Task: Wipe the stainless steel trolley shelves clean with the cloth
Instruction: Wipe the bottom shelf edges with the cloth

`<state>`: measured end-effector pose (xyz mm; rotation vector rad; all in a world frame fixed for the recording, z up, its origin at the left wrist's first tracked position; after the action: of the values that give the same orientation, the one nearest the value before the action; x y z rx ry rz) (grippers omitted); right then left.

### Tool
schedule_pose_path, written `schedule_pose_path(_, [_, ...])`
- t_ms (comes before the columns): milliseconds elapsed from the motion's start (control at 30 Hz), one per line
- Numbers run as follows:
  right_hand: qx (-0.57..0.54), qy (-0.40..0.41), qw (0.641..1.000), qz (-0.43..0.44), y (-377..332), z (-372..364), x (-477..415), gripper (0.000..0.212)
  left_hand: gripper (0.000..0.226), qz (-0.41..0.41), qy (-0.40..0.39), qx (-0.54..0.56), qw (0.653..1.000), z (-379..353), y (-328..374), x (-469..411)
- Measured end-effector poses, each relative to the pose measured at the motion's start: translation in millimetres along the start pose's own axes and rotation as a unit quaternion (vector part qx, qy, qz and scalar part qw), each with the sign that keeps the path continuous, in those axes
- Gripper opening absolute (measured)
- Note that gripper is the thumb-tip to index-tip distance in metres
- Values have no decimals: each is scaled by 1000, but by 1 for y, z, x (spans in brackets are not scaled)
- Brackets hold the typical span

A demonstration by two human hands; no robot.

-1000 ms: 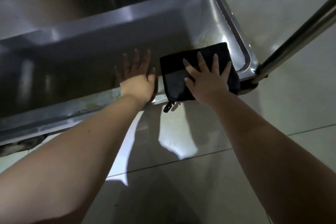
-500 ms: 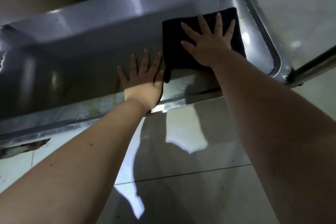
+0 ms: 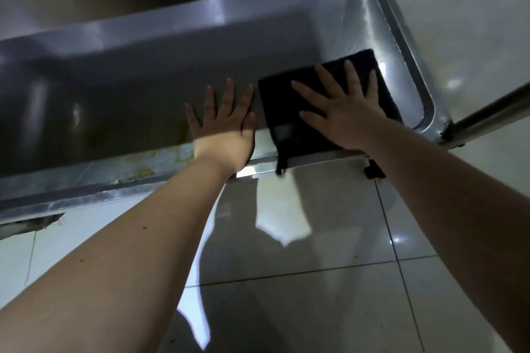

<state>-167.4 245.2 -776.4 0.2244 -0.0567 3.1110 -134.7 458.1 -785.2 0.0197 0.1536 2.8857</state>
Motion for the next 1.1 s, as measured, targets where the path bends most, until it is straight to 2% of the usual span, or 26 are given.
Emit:
schedule_pose_path(133, [-24,26,995,-96,24,9,-69,57,53,-1,3,3,1000,3,-3,0])
schedule_pose_path(233, [-33,11,992,-117,31,10,-82,57,52,3,-3,12,1000,3,-4,-1])
schedule_pose_path(400, [-50,22,993,-100,43,8,-33,57,53,6,4,17,1000,2,-3,-1])
schedule_pose_path(567, [-51,15,987,-149,34,-2,41,57,53,2,13,8,1000,-1,-2,-1])
schedule_pose_path(733, [-38,-6,998,-40,-63,-4,44,59,53,3,-1,8,1000,-1,-6,-1])
schedule_pose_path(800, [-47,-11,999,-19,-70,-5,41,59,53,8,2,19,1000,1,-9,-1])
schedule_pose_path(900, [-36,1,999,-19,-40,-5,46,59,53,7,5,26,1000,2,-8,0])
schedule_pose_path(1033, [-43,11,993,-113,32,-6,66,60,53,-2,10,17,1000,1,-7,0])
schedule_pose_path(1100, [-48,7,991,-128,49,-5,71,59,53,-7,8,9,1000,0,-8,1])
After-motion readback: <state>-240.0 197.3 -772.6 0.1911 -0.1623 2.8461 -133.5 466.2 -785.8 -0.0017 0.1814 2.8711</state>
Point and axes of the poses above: each hand's wrist, its own x-axis away from the middle knuckle, its own z-axis out of the back of the hand, y = z × x, the point moved 5 cm from there along -x, towards the middle knuckle, and after that the axes turned 8 degrees about y, right-handed, at the moved point
